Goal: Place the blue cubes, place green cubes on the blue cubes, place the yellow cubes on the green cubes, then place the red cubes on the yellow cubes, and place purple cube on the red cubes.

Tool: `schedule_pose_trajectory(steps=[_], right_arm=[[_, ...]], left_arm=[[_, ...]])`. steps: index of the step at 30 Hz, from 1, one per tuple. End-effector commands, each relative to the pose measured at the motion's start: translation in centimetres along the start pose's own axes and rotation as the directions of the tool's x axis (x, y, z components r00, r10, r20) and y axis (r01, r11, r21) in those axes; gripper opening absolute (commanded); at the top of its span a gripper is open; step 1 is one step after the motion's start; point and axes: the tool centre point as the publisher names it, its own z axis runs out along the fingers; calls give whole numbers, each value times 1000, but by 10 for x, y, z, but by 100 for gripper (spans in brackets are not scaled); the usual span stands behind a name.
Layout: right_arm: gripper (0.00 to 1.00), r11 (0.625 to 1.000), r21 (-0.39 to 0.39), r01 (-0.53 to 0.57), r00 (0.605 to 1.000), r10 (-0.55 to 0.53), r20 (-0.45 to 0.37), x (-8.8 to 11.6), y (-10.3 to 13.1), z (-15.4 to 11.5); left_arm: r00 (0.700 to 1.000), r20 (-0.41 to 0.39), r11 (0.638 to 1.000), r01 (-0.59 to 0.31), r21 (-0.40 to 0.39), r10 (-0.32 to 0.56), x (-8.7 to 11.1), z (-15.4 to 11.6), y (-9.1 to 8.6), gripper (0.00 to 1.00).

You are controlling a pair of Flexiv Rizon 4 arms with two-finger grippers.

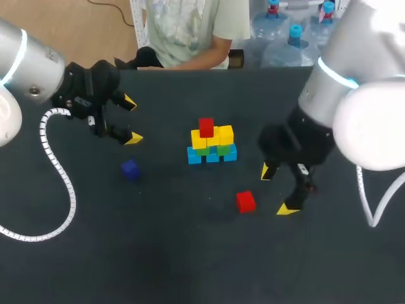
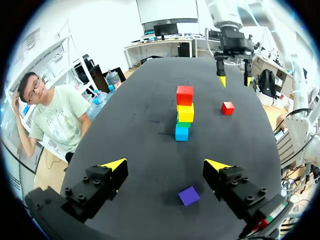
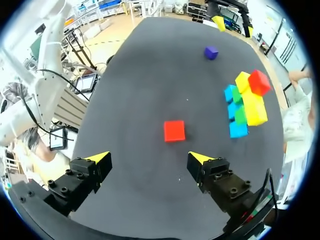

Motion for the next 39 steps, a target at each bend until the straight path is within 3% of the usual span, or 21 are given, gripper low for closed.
schedule_pose_trajectory(steps=[1, 11, 28, 39], right_arm=[[100, 1000, -24, 3, 1000, -4, -26, -11, -8, 9], [100, 998, -55, 11, 988, -20, -153, -28, -4, 22], [100, 999, -45, 21, 979, -30, -201, -33, -12, 41], [100, 999, -39, 7, 972, -16, -233, -24, -16, 45]], left_arm=[[1000, 3, 1000, -2, 1, 2, 1, 0, 1, 100], [1000, 3, 1000, -2, 1, 2, 1, 0, 1, 100], [1000, 3, 1000, -2, 1, 2, 1, 0, 1, 100], [1000, 3, 1000, -2, 1, 2, 1, 0, 1, 100]])
